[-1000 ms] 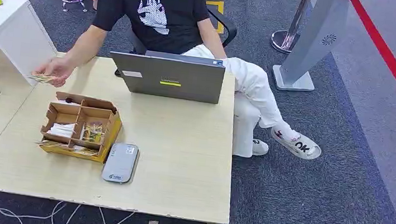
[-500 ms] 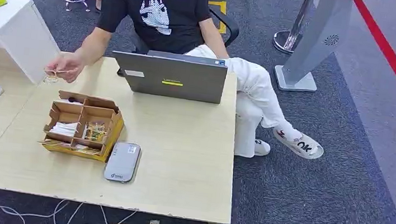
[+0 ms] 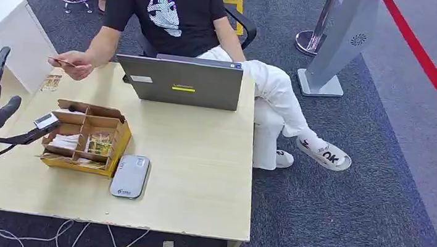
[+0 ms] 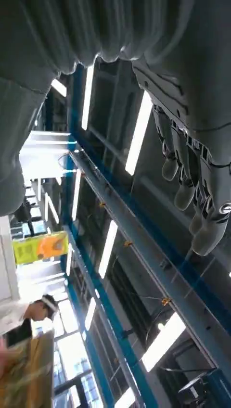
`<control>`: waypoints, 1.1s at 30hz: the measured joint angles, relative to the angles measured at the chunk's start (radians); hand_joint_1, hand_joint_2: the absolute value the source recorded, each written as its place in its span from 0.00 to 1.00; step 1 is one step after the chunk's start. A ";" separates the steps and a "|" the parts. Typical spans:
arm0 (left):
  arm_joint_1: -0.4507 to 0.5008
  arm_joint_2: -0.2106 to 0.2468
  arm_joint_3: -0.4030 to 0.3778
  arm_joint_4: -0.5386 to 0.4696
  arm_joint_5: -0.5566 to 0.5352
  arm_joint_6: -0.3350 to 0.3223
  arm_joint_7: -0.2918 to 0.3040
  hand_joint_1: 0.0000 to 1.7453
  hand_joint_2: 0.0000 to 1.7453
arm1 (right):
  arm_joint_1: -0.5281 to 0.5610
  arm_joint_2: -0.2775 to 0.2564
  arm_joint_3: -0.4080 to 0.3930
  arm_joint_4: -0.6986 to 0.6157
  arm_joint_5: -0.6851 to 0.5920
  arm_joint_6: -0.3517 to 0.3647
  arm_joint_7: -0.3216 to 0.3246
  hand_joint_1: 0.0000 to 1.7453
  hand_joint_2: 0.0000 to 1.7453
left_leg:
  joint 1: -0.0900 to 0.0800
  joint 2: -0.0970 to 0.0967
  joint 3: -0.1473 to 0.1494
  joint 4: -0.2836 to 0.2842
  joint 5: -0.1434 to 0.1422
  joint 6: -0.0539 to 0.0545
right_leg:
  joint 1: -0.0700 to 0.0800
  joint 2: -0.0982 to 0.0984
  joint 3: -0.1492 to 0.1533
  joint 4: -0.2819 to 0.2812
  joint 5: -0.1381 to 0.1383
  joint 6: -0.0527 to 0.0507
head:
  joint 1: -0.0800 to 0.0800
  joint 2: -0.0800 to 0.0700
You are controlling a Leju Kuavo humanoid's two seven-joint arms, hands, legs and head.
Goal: Pass the card to the sensor for recognition and then transmit it.
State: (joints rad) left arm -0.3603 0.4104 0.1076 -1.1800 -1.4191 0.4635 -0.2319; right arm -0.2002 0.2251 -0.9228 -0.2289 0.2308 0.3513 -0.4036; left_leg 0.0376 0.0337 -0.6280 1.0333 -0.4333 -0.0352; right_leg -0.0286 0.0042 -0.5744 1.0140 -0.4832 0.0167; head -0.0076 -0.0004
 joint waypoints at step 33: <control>-0.116 -0.040 -0.145 0.185 -0.054 0.129 0.032 0.00 1.00 | -0.006 0.008 0.042 0.001 0.003 -0.016 0.002 0.00 1.00 | 0.000 -0.006 -0.002 0.000 0.002 0.003 | 0.000 -0.007 0.000 0.000 0.000 0.001 | 0.000 0.000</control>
State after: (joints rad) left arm -0.4764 0.3704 -0.0370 -0.9945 -1.4733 0.5924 -0.2003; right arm -0.2066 0.2331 -0.8808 -0.2281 0.2338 0.3349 -0.4013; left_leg 0.0376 0.0280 -0.6299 1.0335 -0.4308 -0.0326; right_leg -0.0286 -0.0026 -0.5744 1.0138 -0.4829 0.0173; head -0.0076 -0.0004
